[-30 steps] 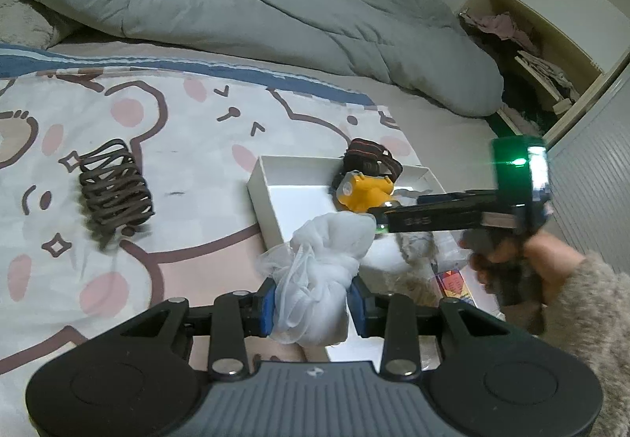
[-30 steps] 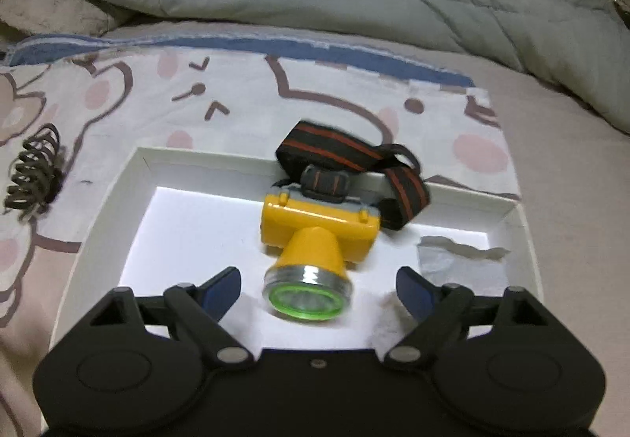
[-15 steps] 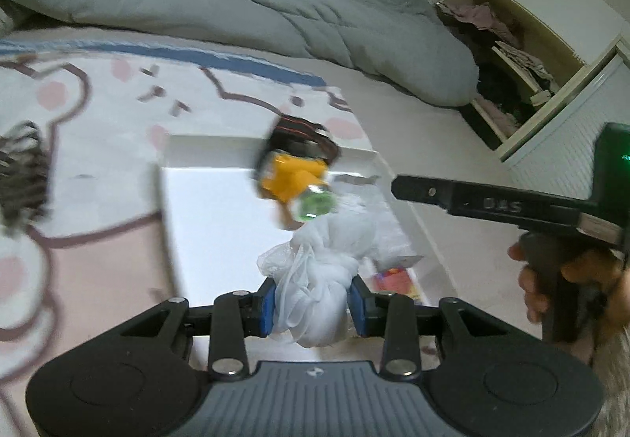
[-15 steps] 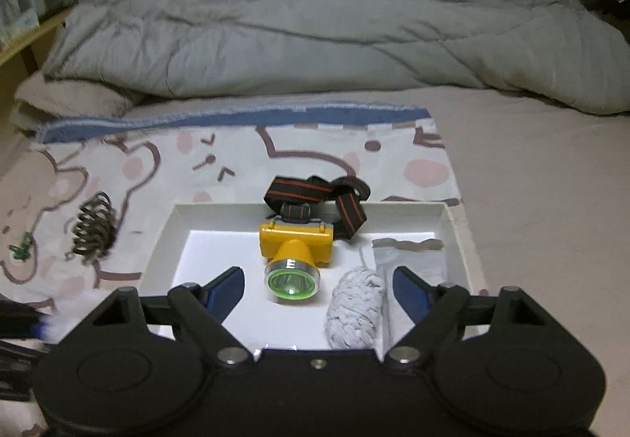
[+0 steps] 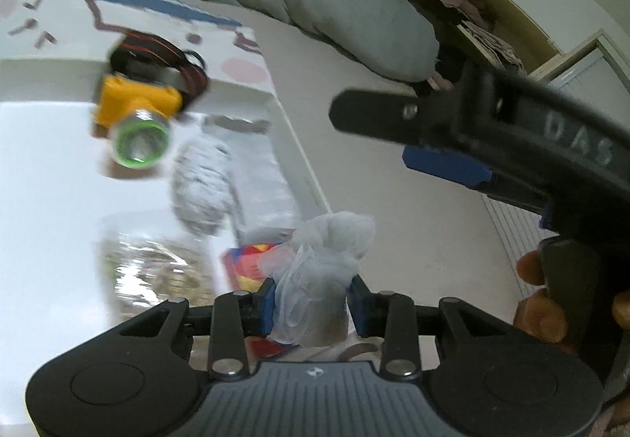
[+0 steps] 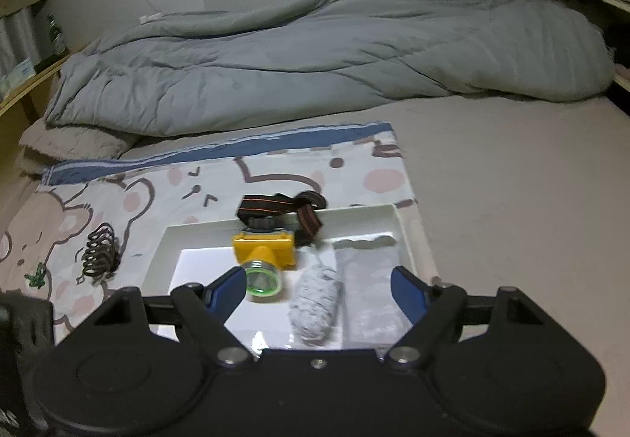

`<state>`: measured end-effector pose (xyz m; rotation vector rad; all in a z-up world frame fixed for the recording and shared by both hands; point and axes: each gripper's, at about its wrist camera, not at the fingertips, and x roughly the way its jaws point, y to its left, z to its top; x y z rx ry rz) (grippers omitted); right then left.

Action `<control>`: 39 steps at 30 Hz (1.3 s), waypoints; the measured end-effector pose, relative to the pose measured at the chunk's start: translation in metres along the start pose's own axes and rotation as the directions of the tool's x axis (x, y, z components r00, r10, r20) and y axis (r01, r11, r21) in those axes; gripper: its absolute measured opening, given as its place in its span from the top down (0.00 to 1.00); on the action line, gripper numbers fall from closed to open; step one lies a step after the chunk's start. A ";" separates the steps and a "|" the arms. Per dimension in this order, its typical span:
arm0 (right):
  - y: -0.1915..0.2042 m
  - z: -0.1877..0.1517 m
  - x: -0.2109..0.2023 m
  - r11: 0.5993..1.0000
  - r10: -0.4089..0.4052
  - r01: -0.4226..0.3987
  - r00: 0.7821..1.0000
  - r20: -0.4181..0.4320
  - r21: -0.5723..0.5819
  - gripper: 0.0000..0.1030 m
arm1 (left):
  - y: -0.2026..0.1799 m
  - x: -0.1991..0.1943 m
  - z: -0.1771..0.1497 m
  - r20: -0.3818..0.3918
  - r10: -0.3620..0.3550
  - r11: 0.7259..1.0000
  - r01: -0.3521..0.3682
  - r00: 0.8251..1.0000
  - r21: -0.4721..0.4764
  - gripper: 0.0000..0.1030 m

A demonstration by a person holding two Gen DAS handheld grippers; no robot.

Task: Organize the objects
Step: 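Lower the white plastic bag into the tray and open left tool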

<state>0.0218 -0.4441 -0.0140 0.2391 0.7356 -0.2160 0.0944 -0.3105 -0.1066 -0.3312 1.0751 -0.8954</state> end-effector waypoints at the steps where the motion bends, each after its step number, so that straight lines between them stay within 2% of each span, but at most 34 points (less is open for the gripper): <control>1: -0.004 -0.001 -0.001 1.000 -0.002 0.002 1.000 0.004 0.012 0.22 | -0.003 0.005 -0.001 -0.001 -0.008 1.000 0.008 1.000 -0.005 0.63; 4: -0.015 -0.003 -0.006 0.999 -0.010 0.009 1.000 0.016 0.045 0.23 | -0.009 0.023 -0.002 -0.004 -0.043 0.998 0.043 0.999 -0.047 0.64; 8: -0.027 -0.005 -0.013 0.997 -0.011 0.009 0.999 0.030 0.074 0.23 | -0.008 0.046 -0.009 -0.005 -0.087 0.985 0.085 0.996 -0.151 0.64; 14: -0.035 -0.007 -0.015 0.995 -0.012 0.009 0.999 0.036 0.098 0.23 | 0.004 0.078 -0.023 -0.027 -0.118 0.936 0.102 0.993 -0.336 0.64; 15: -0.036 -0.008 -0.015 0.995 -0.012 0.008 0.999 0.036 0.099 0.23 | 0.006 0.082 -0.025 -0.034 -0.115 0.929 0.095 0.993 -0.356 0.64; 18: -0.036 -0.009 -0.015 0.995 -0.010 0.007 0.999 0.035 0.099 0.23 | 0.007 0.087 -0.028 -0.034 -0.056 0.940 0.041 0.998 -0.338 0.65; 20: -0.036 -0.009 -0.015 0.995 -0.008 0.005 0.999 0.035 0.099 0.23 | 0.008 0.087 -0.028 -0.023 -0.039 0.934 0.028 0.999 -0.357 0.66; 23: -0.035 -0.010 -0.014 0.996 -0.009 0.007 1.000 0.030 0.094 0.23 | 0.003 0.082 -0.029 -0.012 0.016 0.940 -0.019 1.000 -0.339 0.67; 26: -0.035 -0.010 -0.014 0.995 -0.012 0.009 1.000 0.026 0.096 0.23 | 0.001 0.079 -0.030 -0.001 0.042 0.943 -0.040 0.999 -0.330 0.67; 28: -0.034 -0.010 -0.014 0.995 -0.014 0.012 1.000 0.026 0.096 0.23 | 0.001 0.079 -0.028 -0.002 0.031 0.940 -0.030 1.000 -0.341 0.64; 30: -0.034 -0.010 -0.015 0.995 -0.013 0.010 1.000 0.028 0.096 0.23 | 0.009 0.078 -0.027 -0.005 -0.024 0.930 0.021 1.000 -0.367 0.41; 32: -0.034 -0.010 -0.016 0.995 -0.010 0.007 0.999 0.032 0.095 0.23 | 0.010 0.075 -0.025 0.005 -0.073 0.918 0.069 0.997 -0.391 0.29; 35: -0.034 -0.009 -0.016 0.995 -0.013 0.010 0.999 0.034 0.098 0.23 | 0.001 0.071 -0.019 -0.022 -0.064 0.940 0.053 0.998 -0.337 0.29; 39: -0.033 -0.009 -0.015 0.995 -0.017 0.014 0.999 0.032 0.100 0.23 | 0.002 0.062 -0.021 -0.042 -0.050 0.944 0.033 0.998 -0.329 0.29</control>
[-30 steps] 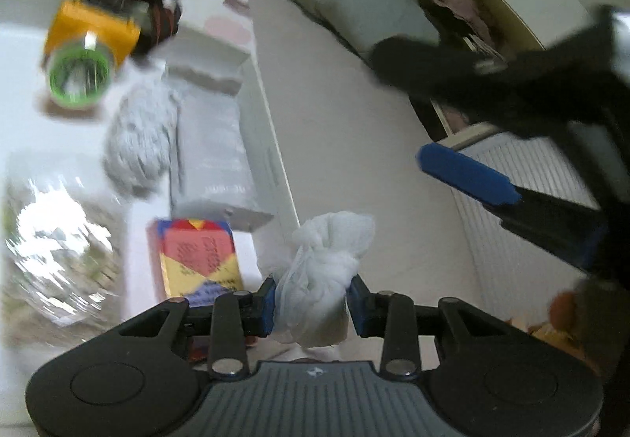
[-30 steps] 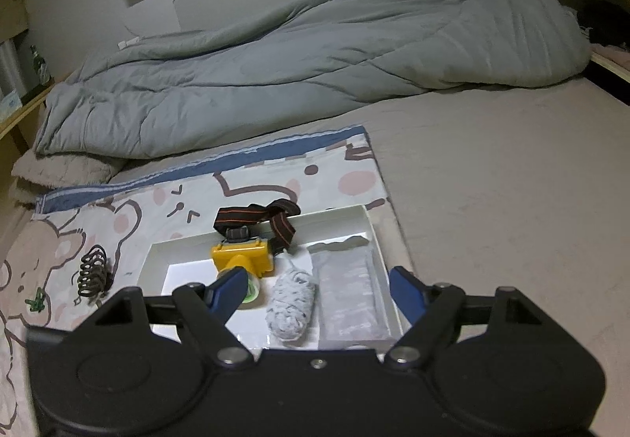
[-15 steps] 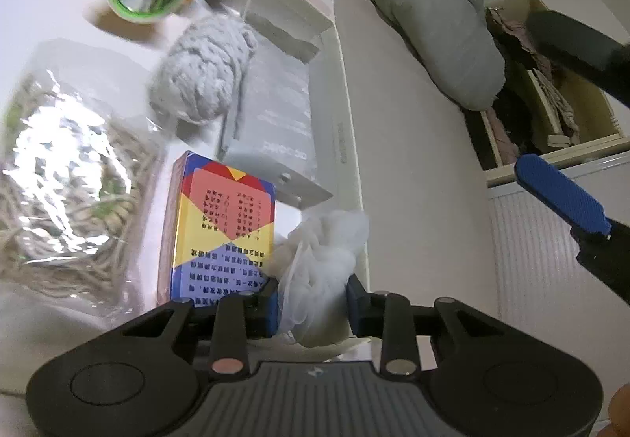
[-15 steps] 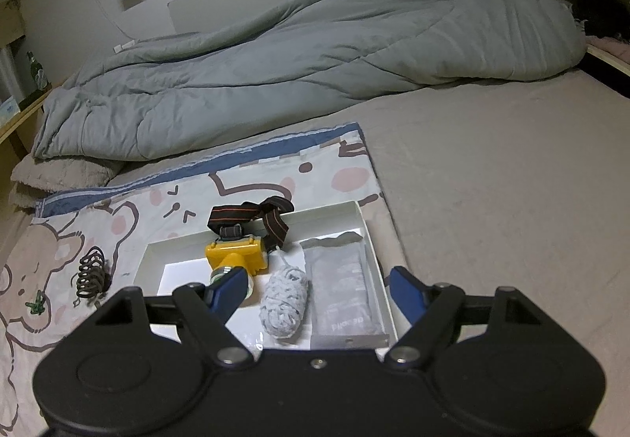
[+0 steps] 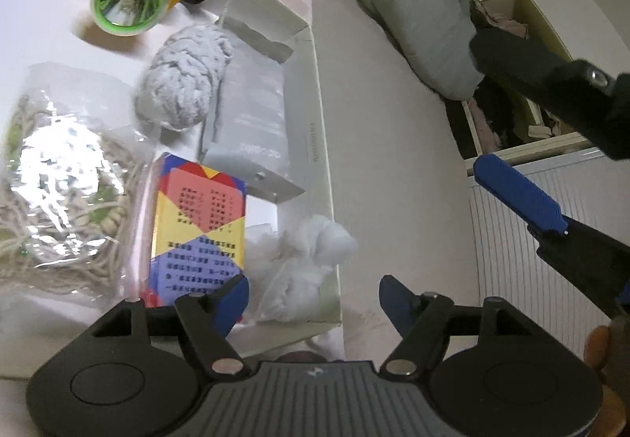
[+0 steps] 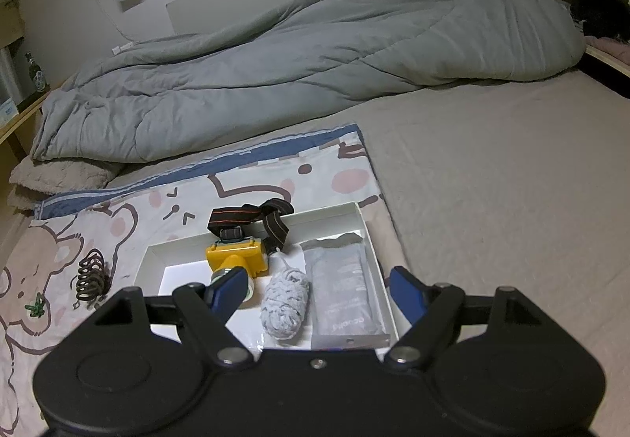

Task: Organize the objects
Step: 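Lower the white plastic bag into the tray and open left tool, then withdraw both tools up and away from the white tray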

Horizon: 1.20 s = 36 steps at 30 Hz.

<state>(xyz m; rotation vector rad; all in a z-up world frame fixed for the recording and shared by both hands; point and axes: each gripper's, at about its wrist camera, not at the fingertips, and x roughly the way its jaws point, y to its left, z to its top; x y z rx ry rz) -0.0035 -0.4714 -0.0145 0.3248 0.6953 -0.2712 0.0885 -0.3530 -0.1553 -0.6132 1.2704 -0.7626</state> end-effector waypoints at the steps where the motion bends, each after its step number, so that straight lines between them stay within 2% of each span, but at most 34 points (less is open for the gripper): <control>1: 0.000 0.000 0.000 1.000 -0.001 0.001 1.000 0.000 -0.001 0.23 | 0.000 -0.003 0.000 -0.003 0.010 1.000 -0.010 1.000 0.008 0.29; 6: -0.001 0.000 0.001 1.000 -0.017 0.017 1.000 -0.004 0.002 0.23 | -0.002 -0.022 0.003 0.007 0.068 0.993 -0.068 0.998 0.093 0.29; 10: -0.003 -0.002 0.001 1.000 -0.026 0.026 1.000 -0.008 0.007 0.23 | -0.006 -0.046 0.012 0.047 0.109 0.979 -0.116 0.993 0.169 0.29; 20: 0.008 -0.008 0.001 0.999 -0.024 0.023 0.999 -0.022 -0.037 0.23 | -0.004 -0.118 0.038 0.172 0.225 0.919 -0.267 0.959 0.289 0.28; 21: 0.008 -0.009 0.001 0.998 -0.026 0.025 0.999 -0.031 -0.051 0.30 | -0.003 -0.125 0.039 0.179 0.231 0.914 -0.277 0.956 0.298 0.28; 22: 0.008 -0.011 0.003 0.997 -0.033 0.029 0.998 -0.050 -0.065 0.42 | -0.003 -0.132 0.040 0.186 0.239 0.907 -0.287 0.953 0.308 0.28; 23: 0.007 -0.013 0.005 0.997 -0.036 0.031 0.997 -0.074 -0.068 0.48 | -0.002 -0.139 0.041 0.193 0.246 0.899 -0.298 0.950 0.321 0.28; 25: 0.001 -0.018 0.011 0.998 -0.042 0.036 0.990 -0.134 -0.049 0.69 | -0.001 -0.150 0.042 0.207 0.265 0.881 -0.323 0.942 0.345 0.27; 27: -0.007 -0.025 0.017 0.999 -0.032 0.029 0.981 -0.193 -0.019 0.77 | 0.001 -0.161 0.043 0.216 0.282 0.863 -0.346 0.935 0.369 0.27; 30: -0.014 -0.036 0.028 0.999 -0.035 0.036 0.963 -0.267 -0.004 0.81 | 0.002 -0.175 0.043 0.226 0.298 0.834 -0.369 0.927 0.412 0.27; 36: -0.010 -0.051 0.053 0.989 -0.142 0.118 0.936 -0.322 -0.091 0.80 | 0.005 -0.196 0.039 0.242 0.316 0.783 -0.396 0.917 0.480 0.26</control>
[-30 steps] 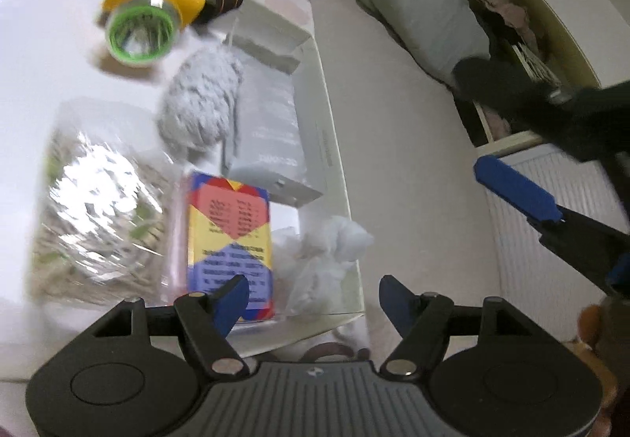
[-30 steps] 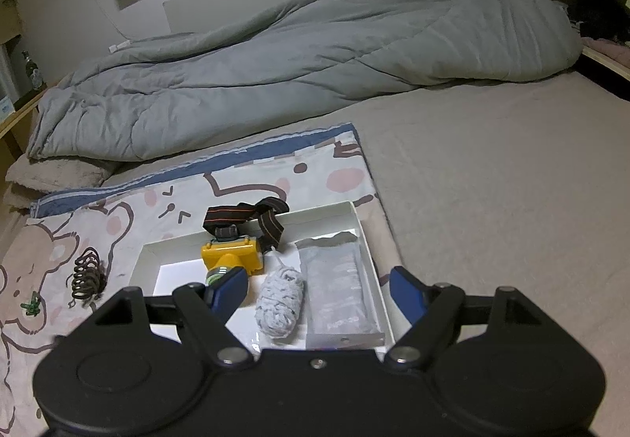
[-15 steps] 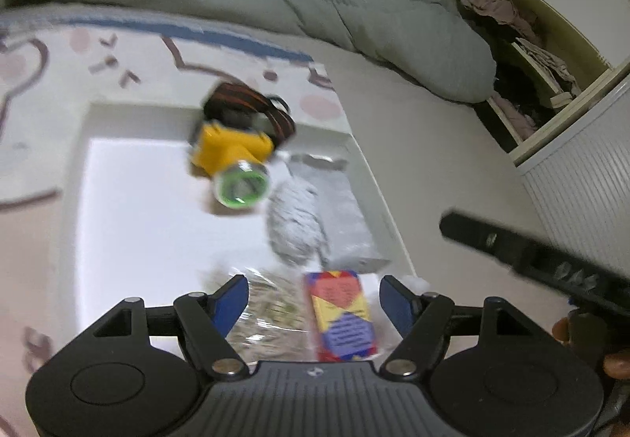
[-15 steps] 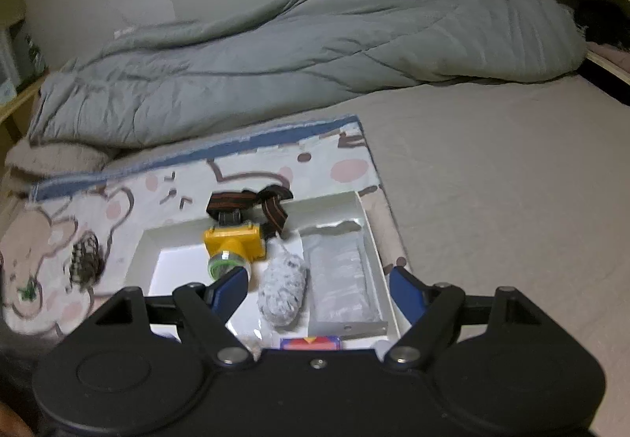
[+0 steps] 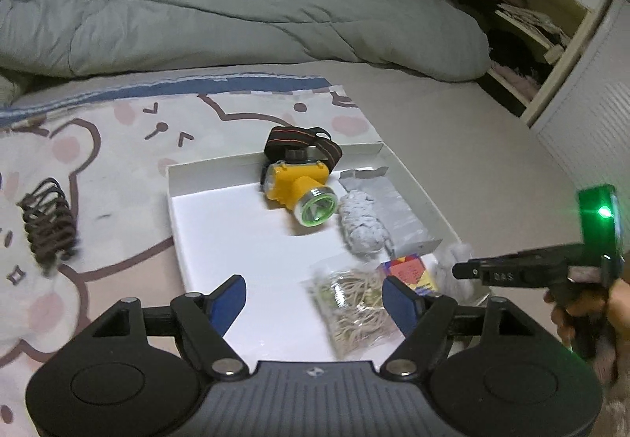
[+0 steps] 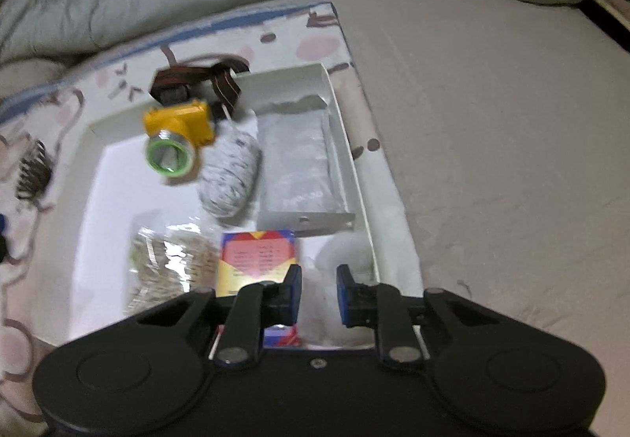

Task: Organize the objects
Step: 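Withdraw both tools up and away from the white tray, then move left tool to the green clothespin while right tool approaches the black claw clip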

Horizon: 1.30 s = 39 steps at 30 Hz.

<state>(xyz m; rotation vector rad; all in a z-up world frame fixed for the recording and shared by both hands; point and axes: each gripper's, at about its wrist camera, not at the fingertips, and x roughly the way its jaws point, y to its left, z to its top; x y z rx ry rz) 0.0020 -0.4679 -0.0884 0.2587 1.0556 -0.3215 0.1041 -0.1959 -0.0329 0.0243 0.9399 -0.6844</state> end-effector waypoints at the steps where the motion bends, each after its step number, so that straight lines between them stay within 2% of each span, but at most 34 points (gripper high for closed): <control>1: 0.002 -0.001 0.006 1.000 -0.013 0.013 1.000 -0.012 -0.013 0.79 | 0.001 -0.002 -0.002 0.003 0.000 1.000 0.000 1.000 0.005 0.25; 7: 0.006 0.003 0.017 0.998 -0.047 0.046 0.999 -0.019 -0.038 0.78 | 0.007 0.001 -0.011 -0.014 -0.019 1.000 0.019 1.000 0.010 0.25; 12: 0.008 0.007 -0.005 0.999 -0.037 0.037 0.998 0.049 -0.002 0.74 | 0.012 0.004 -0.014 -0.015 -0.017 1.000 0.018 1.000 0.009 0.25; 18: 0.022 0.004 -0.037 0.999 0.025 -0.028 0.989 0.143 0.023 0.68 | 0.021 -0.001 -0.010 -0.001 0.007 1.000 -0.007 1.000 0.022 0.25; 22: 0.041 -0.003 -0.055 0.999 0.048 -0.047 0.982 0.185 -0.011 0.55 | 0.026 -0.005 -0.009 0.006 0.025 0.999 -0.025 1.000 0.030 0.20; 24: 0.048 -0.007 -0.063 0.999 0.050 -0.046 0.978 0.204 -0.027 0.50 | 0.028 -0.007 -0.009 0.005 0.033 0.999 -0.033 0.999 0.036 0.12; 26: 0.055 -0.011 -0.069 0.999 0.047 -0.039 0.973 0.225 -0.038 0.42 | 0.029 -0.008 -0.010 0.007 0.047 0.998 -0.048 0.999 0.042 0.06; 28: 0.060 -0.015 -0.073 0.998 0.043 -0.032 0.970 0.239 -0.050 0.28 | 0.031 -0.009 -0.011 0.016 0.066 0.996 -0.067 0.998 0.051 0.01; 30: 0.066 -0.019 -0.075 0.998 0.037 -0.021 0.967 0.254 -0.065 0.19 | 0.033 -0.011 -0.012 0.027 0.083 0.995 -0.084 0.996 0.056 0.00; 32: 0.072 -0.022 -0.076 0.997 0.018 0.002 0.965 0.263 -0.075 0.17 | 0.036 -0.012 -0.012 0.036 0.098 0.993 -0.100 0.995 0.059 0.00; 34: 0.076 -0.023 -0.075 0.997 -0.002 0.022 0.964 0.265 -0.073 0.10 | 0.040 -0.013 -0.012 0.041 0.110 0.992 -0.113 0.993 0.060 0.00; 39: 0.088 -0.025 -0.073 0.996 -0.005 0.031 0.958 0.286 -0.086 0.01 | 0.050 -0.015 -0.014 0.050 0.148 0.987 -0.151 0.988 0.053 0.00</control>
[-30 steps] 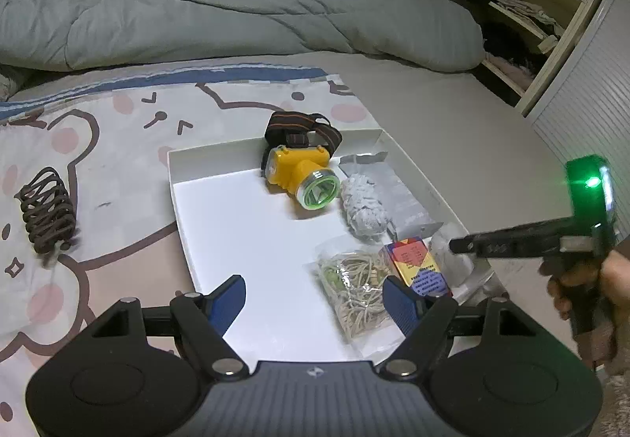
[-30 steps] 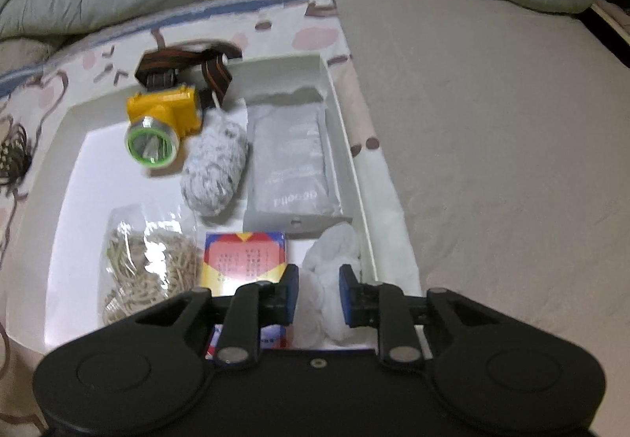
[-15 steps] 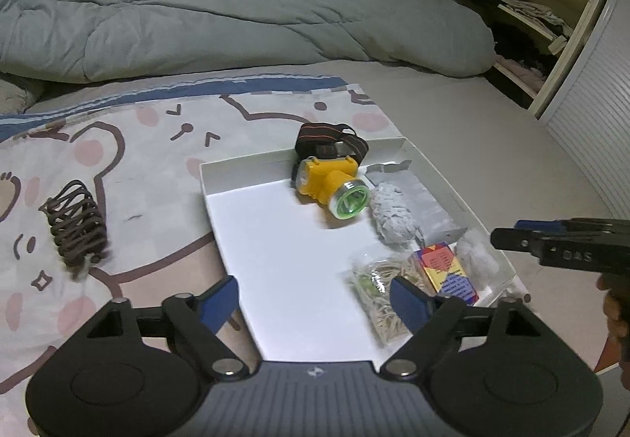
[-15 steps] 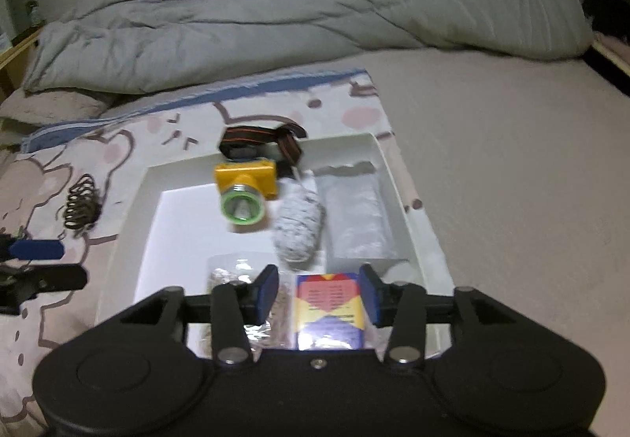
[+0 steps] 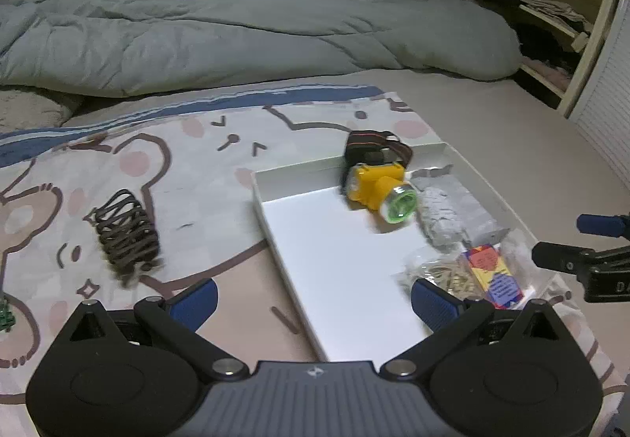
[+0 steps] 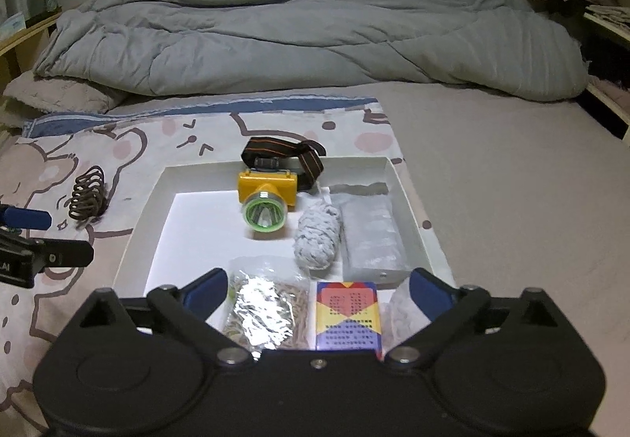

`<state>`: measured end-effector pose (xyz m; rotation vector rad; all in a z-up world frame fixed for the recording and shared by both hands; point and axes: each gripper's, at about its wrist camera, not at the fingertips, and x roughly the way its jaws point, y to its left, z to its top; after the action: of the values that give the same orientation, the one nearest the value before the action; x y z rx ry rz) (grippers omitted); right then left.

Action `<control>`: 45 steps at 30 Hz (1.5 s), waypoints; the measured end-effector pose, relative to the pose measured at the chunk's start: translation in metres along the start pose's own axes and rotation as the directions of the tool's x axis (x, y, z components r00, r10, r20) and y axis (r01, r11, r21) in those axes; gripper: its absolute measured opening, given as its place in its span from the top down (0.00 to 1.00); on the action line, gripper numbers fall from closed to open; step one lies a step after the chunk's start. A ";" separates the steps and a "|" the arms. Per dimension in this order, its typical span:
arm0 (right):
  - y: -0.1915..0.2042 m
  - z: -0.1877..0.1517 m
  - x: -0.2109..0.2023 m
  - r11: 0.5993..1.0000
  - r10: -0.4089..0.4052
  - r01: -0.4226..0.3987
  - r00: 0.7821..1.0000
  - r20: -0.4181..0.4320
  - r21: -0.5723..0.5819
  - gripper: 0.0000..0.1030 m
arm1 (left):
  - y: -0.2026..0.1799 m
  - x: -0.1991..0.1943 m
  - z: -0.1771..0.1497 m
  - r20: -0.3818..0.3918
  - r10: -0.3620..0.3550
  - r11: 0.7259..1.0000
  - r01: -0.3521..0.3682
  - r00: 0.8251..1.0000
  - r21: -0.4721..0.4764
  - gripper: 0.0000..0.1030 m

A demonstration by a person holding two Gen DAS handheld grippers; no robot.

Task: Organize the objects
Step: 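Move left tool to the green clothespin while right tool approaches the black claw clip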

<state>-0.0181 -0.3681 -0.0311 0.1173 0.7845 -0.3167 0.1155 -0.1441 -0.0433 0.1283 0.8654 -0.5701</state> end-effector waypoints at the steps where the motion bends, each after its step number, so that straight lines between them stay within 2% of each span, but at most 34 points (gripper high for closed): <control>1: 0.003 0.001 0.000 1.000 0.004 -0.004 1.000 0.002 -0.004 0.00 | 0.002 -0.001 0.000 0.001 0.006 1.000 -0.006 1.000 -0.001 0.00; 8: 0.020 0.008 0.005 0.999 0.030 -0.029 0.999 0.015 -0.021 0.00 | 0.023 -0.011 0.001 0.027 0.048 0.999 -0.047 0.998 -0.021 0.00; 19: 0.062 0.034 0.029 0.998 0.060 -0.059 0.998 0.017 -0.025 0.00 | 0.088 -0.034 0.002 0.057 0.154 0.983 -0.147 0.986 -0.112 0.00; 33: 0.133 0.063 0.060 0.990 0.129 -0.126 0.991 0.042 -0.057 0.00 | 0.182 -0.059 -0.005 0.070 0.297 0.930 -0.271 0.952 -0.249 0.00; 45: 0.192 0.072 0.089 0.976 0.199 -0.194 0.979 0.048 -0.095 0.00 | 0.233 -0.062 -0.015 0.073 0.389 0.896 -0.359 0.918 -0.261 0.00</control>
<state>0.1520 -0.2235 -0.0463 0.1003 0.7225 -0.0963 0.1959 0.0840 -0.0339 0.0340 0.7578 -0.1051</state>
